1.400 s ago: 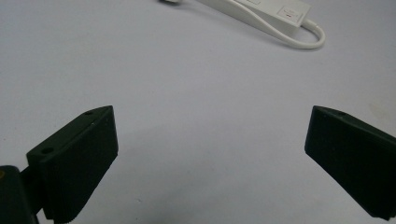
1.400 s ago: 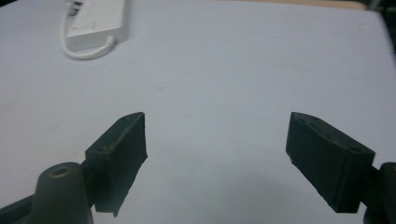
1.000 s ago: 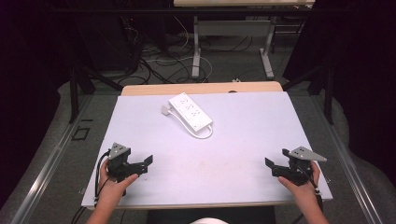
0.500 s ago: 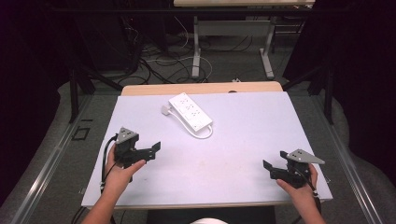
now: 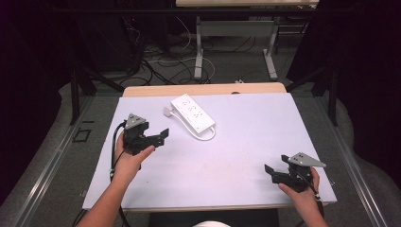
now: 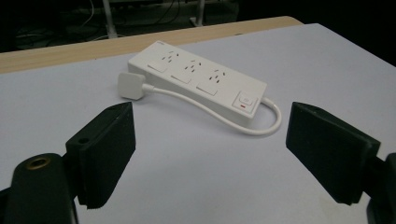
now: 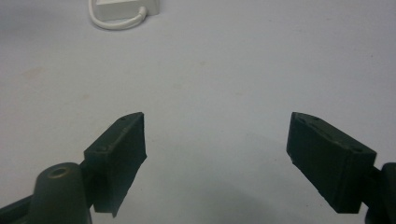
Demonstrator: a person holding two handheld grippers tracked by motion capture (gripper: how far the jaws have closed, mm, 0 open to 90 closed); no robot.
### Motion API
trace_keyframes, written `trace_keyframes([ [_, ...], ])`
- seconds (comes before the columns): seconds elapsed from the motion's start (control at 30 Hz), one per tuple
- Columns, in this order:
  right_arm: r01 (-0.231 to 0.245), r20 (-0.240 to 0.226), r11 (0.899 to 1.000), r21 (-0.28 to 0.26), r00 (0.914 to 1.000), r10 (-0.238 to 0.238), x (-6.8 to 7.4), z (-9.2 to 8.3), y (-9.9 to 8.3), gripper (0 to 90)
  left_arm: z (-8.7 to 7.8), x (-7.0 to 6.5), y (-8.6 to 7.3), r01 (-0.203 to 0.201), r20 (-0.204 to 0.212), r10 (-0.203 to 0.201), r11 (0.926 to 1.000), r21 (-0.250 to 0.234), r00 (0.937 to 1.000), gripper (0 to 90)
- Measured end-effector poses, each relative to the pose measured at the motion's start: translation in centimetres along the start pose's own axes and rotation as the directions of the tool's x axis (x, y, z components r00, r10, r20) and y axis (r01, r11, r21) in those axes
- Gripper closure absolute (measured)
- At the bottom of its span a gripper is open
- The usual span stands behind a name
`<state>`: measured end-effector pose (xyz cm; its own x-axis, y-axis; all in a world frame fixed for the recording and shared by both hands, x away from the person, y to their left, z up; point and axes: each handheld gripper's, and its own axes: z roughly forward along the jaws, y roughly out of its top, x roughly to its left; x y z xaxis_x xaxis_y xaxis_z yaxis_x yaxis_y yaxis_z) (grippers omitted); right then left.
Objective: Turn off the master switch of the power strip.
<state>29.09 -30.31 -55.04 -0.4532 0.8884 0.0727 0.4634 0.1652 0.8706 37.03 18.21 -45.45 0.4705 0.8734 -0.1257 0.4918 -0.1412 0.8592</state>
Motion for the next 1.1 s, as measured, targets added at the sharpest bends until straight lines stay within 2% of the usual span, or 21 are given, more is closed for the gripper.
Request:
trace_keyframes([
  [0.1, 0.01, 0.0, 1.0, -0.004, 1.0, -0.01, -0.1, 0.1, 0.0, 19.3, 0.5, -0.2, 0.6, -0.002, 0.006, 0.002, 1.0, -0.004, 1.0, 17.2],
  [0.2, 0.001, 0.003, 1.0, -0.003, 1.0, -0.001, -0.2, 0.1, -0.1, 19.3, 1.1, -0.4, 1.2, -0.012, 0.013, 0.012, 0.9999, -0.009, 0.9998, 18.9],
  [0.33, -0.009, 0.004, 1.0, -0.002, 1.0, 0.009, -0.3, 0.1, -0.2, 19.3, 1.8, -0.8, 1.8, -0.001, 0.035, 0.001, 0.9999, 0.012, 0.9994, 19.7],
  [0.53, -0.015, 0.005, 1.0, 0.002, 0.9999, 0.015, -0.4, 0.1, -0.2, 19.3, 2.9, -1.2, 2.9, -0.007, 0.019, 0.007, 0.9999, 0.01, 0.9998, 20.3],
  [0.67, -0.011, 0.009, 1.0, -0.004, 0.9999, 0.011, -0.6, 0.0, -0.3, 19.3, 3.6, -1.4, 3.5, 0.004, 0.028, -0.004, 0.9999, 0.01, 0.9996, 21.3],
  [0.9, -0.03, 0.014, 1.0, -0.002, 0.9995, 0.03, -0.6, 0.0, -0.3, 19.3, 4.8, -1.9, 4.5, -0.025, 0.019, 0.024, 0.9994, 0.023, 0.9995, 21.7],
  [1.1, -0.023, 0.017, 1.0, -0.001, 0.9996, 0.023, -0.6, 0.0, -0.4, 19.3, 5.8, -2.7, 5.2, -0.052, 0.008, 0.051, 0.9981, 0.034, 0.9986, 22.2],
])
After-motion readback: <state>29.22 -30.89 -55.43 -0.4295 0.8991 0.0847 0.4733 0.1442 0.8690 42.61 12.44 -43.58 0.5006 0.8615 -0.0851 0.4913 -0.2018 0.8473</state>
